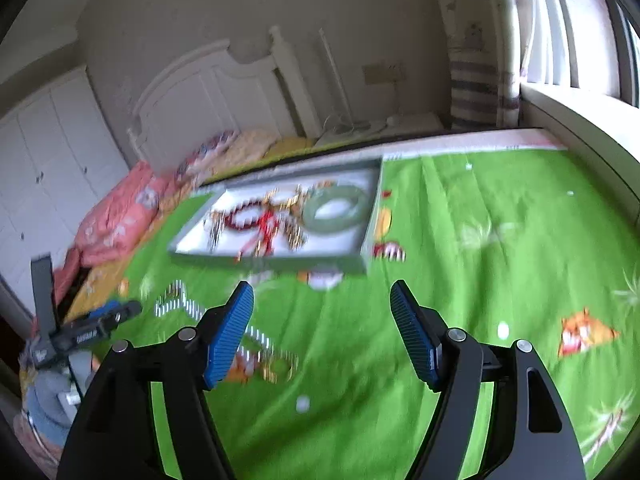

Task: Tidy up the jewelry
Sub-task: 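Carry the bracelet and brooch into the tray and open both tools, then lower the right tool onto the gold ring while the left tool moves toward the pearl necklace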

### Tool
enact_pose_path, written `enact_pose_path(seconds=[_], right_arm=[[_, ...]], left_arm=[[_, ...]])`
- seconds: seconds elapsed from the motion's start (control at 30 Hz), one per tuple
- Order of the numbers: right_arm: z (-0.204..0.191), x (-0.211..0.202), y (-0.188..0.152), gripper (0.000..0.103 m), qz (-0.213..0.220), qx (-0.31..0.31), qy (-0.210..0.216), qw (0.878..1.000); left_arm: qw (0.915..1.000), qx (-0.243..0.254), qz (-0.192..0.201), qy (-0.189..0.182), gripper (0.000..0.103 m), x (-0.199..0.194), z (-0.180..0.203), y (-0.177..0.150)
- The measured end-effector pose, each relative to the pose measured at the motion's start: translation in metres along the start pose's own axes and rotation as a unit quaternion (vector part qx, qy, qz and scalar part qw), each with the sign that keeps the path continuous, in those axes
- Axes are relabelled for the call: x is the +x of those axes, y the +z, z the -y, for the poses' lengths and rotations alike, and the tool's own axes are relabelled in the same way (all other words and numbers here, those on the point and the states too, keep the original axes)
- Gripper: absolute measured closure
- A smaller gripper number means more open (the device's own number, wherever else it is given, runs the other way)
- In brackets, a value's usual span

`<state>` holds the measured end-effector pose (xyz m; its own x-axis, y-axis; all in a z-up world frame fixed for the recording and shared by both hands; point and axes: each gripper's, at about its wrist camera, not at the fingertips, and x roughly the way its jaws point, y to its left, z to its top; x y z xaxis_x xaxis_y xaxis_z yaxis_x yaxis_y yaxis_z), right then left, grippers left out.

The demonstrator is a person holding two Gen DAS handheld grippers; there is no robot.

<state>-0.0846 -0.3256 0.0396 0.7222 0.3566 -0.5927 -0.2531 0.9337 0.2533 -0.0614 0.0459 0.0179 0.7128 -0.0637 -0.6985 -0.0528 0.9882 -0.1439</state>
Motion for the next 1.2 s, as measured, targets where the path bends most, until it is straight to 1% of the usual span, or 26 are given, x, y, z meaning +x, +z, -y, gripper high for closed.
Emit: enact_pose_path(seconds=[0.03, 0.1, 0.2, 0.27, 0.33, 0.4, 0.43, 0.6, 0.73, 0.83, 0.97, 1.03, 1.07, 1.17, 1.2], right_arm=[[-0.005, 0.0, -0.005, 0.033, -0.012, -0.012, 0.0, 1.0], [-0.016, 0.002, -0.016, 0.033, -0.034, -0.036, 0.004, 0.999], [-0.037, 0.007, -0.028, 0.034, -0.061, -0.083, 0.007, 0.995], [-0.049, 0.011, -0.033, 0.034, -0.07, -0.107, 0.004, 0.992], [-0.057, 0.015, -0.035, 0.036, -0.074, -0.121, 0.003, 0.99], [-0.061, 0.018, -0.035, 0.046, -0.078, -0.126, 0.006, 0.989], [-0.062, 0.019, -0.034, 0.048, -0.078, -0.127, 0.007, 0.989], [-0.061, 0.034, -0.027, 0.048, -0.09, -0.132, -0.01, 0.987], [-0.057, 0.045, -0.027, 0.048, -0.106, -0.129, -0.012, 0.986], [-0.058, 0.047, -0.027, 0.048, -0.109, -0.129, -0.018, 0.985], [-0.058, 0.054, -0.028, 0.054, -0.12, -0.129, -0.027, 0.984], [-0.061, 0.057, -0.029, 0.055, -0.121, -0.138, -0.034, 0.982], [-0.063, 0.057, -0.029, 0.059, -0.121, -0.142, -0.039, 0.982], [-0.063, 0.056, -0.029, 0.077, -0.118, -0.145, -0.043, 0.981], [-0.062, 0.056, -0.029, 0.078, -0.117, -0.142, -0.04, 0.982]], left_arm=[[1.0, 0.005, -0.004, -0.004, 0.002, 0.002, 0.002, -0.001], [0.9998, 0.0, -0.015, -0.015, 0.002, 0.005, 0.0, 0.0], [0.9987, -0.021, -0.045, -0.01, 0.003, 0.016, -0.007, 0.001], [0.9987, -0.023, -0.043, -0.012, 0.003, 0.014, -0.008, 0.0], [0.9987, -0.024, -0.043, -0.014, 0.002, 0.015, -0.008, 0.0], [0.9986, -0.027, -0.041, -0.019, 0.002, 0.015, -0.009, 0.0], [0.9985, -0.03, -0.04, -0.022, 0.002, 0.015, -0.011, 0.001], [0.9982, -0.034, -0.037, -0.033, 0.002, 0.014, -0.014, 0.001], [0.9979, -0.036, -0.035, -0.04, 0.002, 0.013, -0.015, 0.001], [0.9978, -0.034, -0.035, -0.043, 0.002, 0.013, -0.015, 0.001], [0.9988, -0.006, -0.022, -0.044, 0.003, 0.007, -0.005, 0.0], [0.9987, 0.011, -0.024, -0.044, 0.002, 0.007, 0.001, 0.0], [0.9987, 0.014, -0.025, -0.042, 0.002, 0.007, 0.003, 0.0], [0.9988, 0.014, -0.025, -0.039, 0.002, 0.007, 0.004, 0.001], [0.9989, 0.014, -0.025, -0.038, 0.002, 0.007, 0.004, 0.001]])
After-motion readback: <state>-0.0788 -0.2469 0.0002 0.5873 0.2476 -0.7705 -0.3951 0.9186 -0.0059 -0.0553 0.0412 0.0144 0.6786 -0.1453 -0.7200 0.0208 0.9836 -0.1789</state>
